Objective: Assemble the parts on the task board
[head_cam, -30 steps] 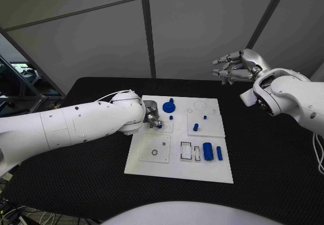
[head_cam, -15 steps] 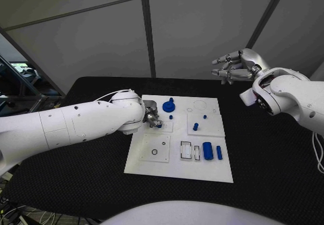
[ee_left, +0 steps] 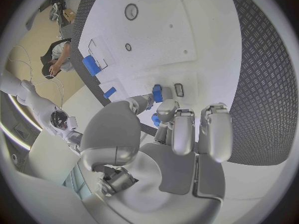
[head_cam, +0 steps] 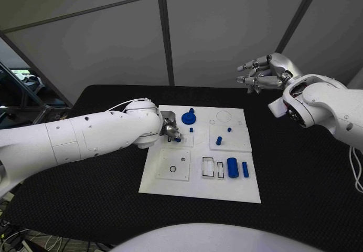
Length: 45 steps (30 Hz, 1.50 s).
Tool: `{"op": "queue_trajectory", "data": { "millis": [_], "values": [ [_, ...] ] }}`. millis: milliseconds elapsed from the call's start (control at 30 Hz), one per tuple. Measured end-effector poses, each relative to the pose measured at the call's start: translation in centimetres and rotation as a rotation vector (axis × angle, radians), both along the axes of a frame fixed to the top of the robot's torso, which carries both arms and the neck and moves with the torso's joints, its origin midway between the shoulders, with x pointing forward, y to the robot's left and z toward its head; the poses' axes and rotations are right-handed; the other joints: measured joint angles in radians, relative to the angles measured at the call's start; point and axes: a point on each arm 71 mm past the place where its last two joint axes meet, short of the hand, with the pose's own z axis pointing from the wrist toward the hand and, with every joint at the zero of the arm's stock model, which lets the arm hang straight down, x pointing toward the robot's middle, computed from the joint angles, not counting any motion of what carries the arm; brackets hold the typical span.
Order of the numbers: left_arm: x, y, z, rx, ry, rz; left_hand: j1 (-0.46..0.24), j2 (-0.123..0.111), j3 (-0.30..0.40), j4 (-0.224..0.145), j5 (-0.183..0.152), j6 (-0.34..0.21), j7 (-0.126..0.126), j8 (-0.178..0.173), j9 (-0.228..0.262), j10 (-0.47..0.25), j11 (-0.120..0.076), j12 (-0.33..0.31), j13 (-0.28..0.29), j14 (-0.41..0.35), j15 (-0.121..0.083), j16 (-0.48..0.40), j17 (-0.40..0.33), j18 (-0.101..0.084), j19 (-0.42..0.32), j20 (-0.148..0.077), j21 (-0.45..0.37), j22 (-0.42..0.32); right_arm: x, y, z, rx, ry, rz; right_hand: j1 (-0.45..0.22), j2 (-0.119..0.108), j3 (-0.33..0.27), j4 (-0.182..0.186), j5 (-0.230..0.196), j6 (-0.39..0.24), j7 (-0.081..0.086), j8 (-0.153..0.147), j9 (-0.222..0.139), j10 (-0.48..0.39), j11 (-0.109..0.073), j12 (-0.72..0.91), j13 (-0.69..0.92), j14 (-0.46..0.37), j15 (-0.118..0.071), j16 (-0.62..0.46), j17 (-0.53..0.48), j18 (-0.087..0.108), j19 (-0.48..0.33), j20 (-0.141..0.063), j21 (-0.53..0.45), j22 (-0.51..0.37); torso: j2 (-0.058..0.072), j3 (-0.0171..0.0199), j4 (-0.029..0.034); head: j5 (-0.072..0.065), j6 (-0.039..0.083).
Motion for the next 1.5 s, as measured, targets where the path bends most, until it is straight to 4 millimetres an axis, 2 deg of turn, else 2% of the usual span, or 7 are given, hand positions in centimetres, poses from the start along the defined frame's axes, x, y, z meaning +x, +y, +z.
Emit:
{"op": "queue_trajectory", "data": {
  "millis": [500, 1167, 1267, 1367, 1500],
  "values": [
    [0.32, -0.34, -0.29, 0.01, 0.011, -0.003, -0.045, 0.016, -0.178, 0.062, 0.0, 0.014, -0.003, -0.014, -0.009, -0.002, 0.002, 0.008, 0.005, 0.0, 0.0, 0.0, 0.0, 0.0, 0.0, 0.0, 0.004, 0.0, 0.02, 0.01, -0.04, -0.001, 0.004, 0.002, 0.0, 0.0, 0.003, 0.003, 0.004, 0.0, 0.0, 0.0, 0.0, 0.0, 0.0, 0.0, -0.001, 0.0, 0.0, -0.006, -0.006, 0.0, 0.0, 0.0, 0.0, -0.001, 0.0, -0.0005, 0.0003, -0.004, -0.001],
    [0.64, -0.31, -0.28, 0.014, 0.011, 0.003, -0.048, 0.02, -0.267, 0.105, 0.0, 0.018, -0.007, -0.015, -0.011, -0.002, 0.002, 0.017, 0.011, 0.0, 0.0, 0.0, 0.0, 0.0, 0.0, 0.0, 0.004, 0.0, 0.05, 0.06, -0.12, -0.004, 0.012, 0.008, 0.0, 0.0, 0.003, 0.003, 0.004, -0.003, -0.003, 0.0, 0.0, 0.0, 0.0, -0.004, -0.002, 0.0, 0.0, -0.012, -0.01, 0.0, 0.0, 0.0, -0.004, -0.002, 0.0, -0.0012, 0.0008, -0.006, -0.003],
    [0.66, -0.18, -0.28, 0.015, 0.012, 0.004, -0.049, 0.019, -0.304, 0.112, 0.0, 0.025, -0.007, -0.015, -0.012, -0.002, 0.002, 0.017, 0.012, 0.0, 0.0, 0.0, 0.0, 0.0, 0.0, 0.0, 0.004, 0.0, 0.05, 0.04, -0.12, -0.005, 0.013, 0.008, 0.0, 0.0, 0.003, 0.003, 0.004, -0.003, -0.003, 0.0, 0.0, 0.0, 0.0, -0.004, -0.002, 0.0, 0.0, -0.012, -0.01, 0.0, 0.0, 0.0, -0.004, -0.002, 0.0, -0.0012, 0.0008, -0.006, -0.003],
    [0.68, 0.04, -0.25, 0.016, 0.012, 0.008, -0.067, 0.002, -0.359, 0.116, 0.0, 0.025, -0.007, -0.015, -0.01, -0.002, 0.002, 0.017, 0.014, 0.0, 0.0, 0.0, 0.0, 0.0, 0.0, 0.0, 0.007, 0.0, 0.05, 0.02, -0.13, -0.005, 0.014, 0.009, 0.0, 0.0, 0.003, 0.003, 0.004, -0.003, -0.003, 0.0, 0.0, 0.0, 0.0, -0.004, -0.002, 0.0, 0.0, -0.018, -0.013, 0.0, 0.0, 0.0, -0.004, -0.002, 0.0, -0.0013, 0.0008, -0.007, -0.003],
    [0.95, 0.29, 0.25, 0.004, 0.004, 0.018, -0.084, 0.014, -0.43, 0.118, 0.0, 0.025, -0.007, -0.017, -0.009, 0.0, -0.001, 0.023, 0.017, 0.004, -0.004, 0.0, 0.0, 0.0, 0.0, 0.0, 0.008, 0.0, 0.06, 0.0, -0.15, -0.006, 0.016, 0.01, 0.0, 0.0, 0.003, 0.003, 0.004, -0.003, -0.003, 0.0, 0.0, 0.0, 0.0, -0.004, -0.002, 0.0, 0.0, -0.018, -0.015, 0.0, 0.0, 0.0, -0.004, -0.003, -0.001, -0.0012, 0.0008, -0.008, -0.001]
  ]
}}
